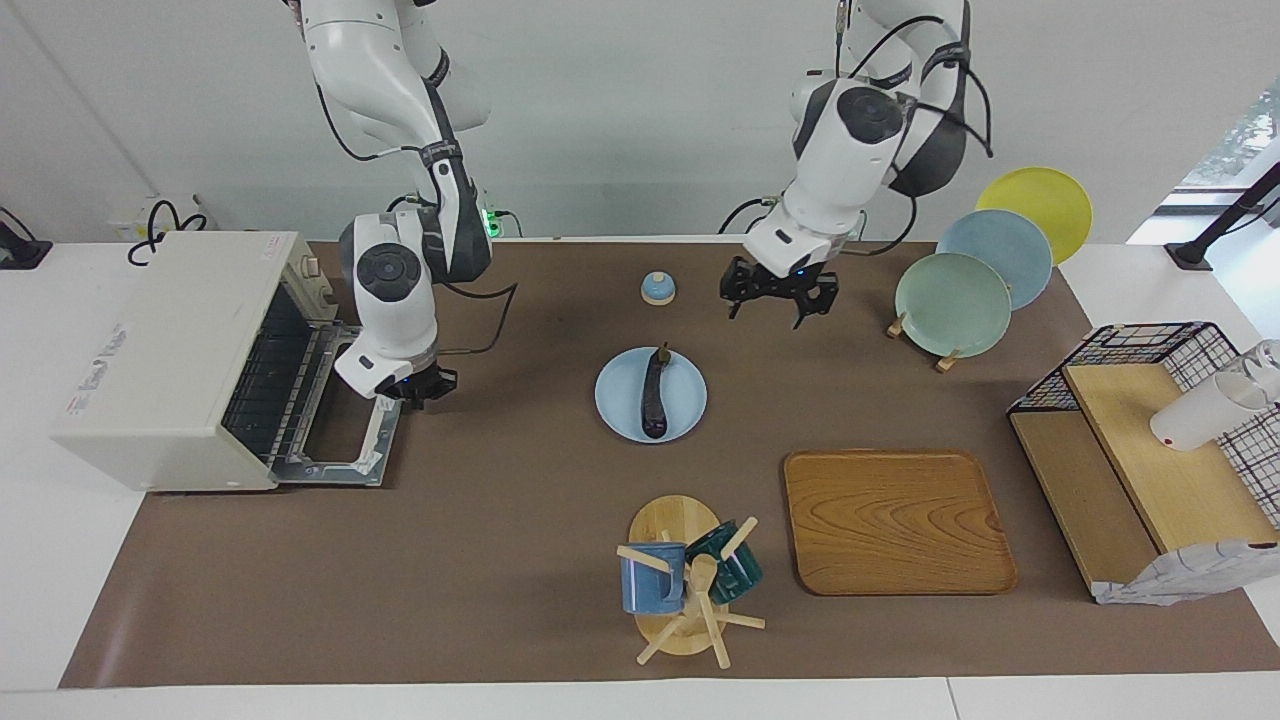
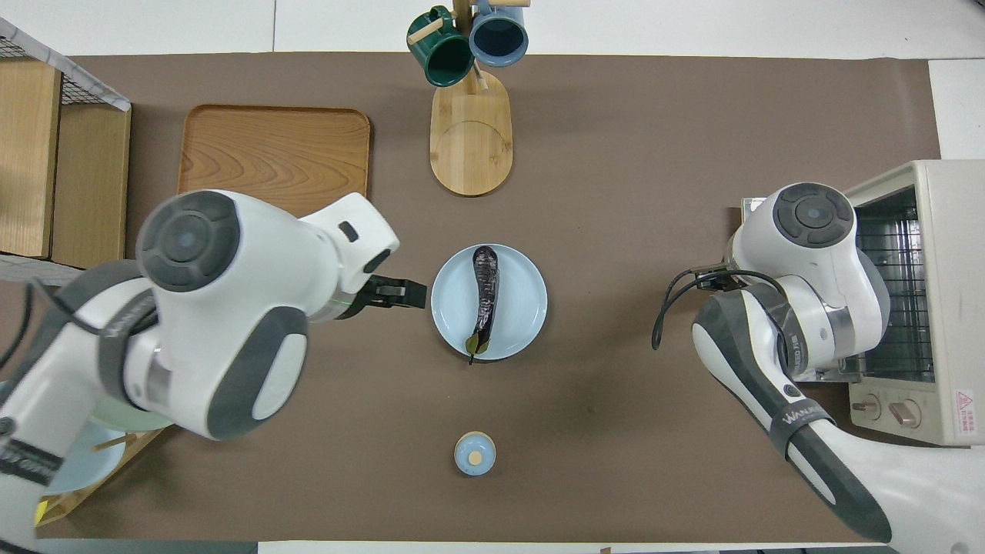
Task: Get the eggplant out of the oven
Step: 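Release the eggplant and withdraw the right gripper while the left gripper approaches, then grasp the eggplant on the blue plate with the left gripper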
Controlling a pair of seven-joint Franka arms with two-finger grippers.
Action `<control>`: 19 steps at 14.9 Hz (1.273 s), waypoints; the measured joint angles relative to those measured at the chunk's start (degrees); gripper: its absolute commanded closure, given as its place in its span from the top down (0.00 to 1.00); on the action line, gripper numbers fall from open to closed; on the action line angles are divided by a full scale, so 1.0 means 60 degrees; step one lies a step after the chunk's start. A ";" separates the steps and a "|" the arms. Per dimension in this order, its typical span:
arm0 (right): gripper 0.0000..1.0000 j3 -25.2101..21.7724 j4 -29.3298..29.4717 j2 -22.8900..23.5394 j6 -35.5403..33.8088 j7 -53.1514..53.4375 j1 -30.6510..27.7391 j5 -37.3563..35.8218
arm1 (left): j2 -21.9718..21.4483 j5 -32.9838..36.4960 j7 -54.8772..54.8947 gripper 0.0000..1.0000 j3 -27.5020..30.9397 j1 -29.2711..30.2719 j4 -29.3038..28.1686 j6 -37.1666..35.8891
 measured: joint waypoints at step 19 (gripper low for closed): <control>0.00 0.0022 -0.0507 -0.0176 0.0679 -0.0489 -0.0367 -0.0001 | 0.2616 -0.0021 -0.0668 0.00 0.0067 -0.1840 0.0020 0.2909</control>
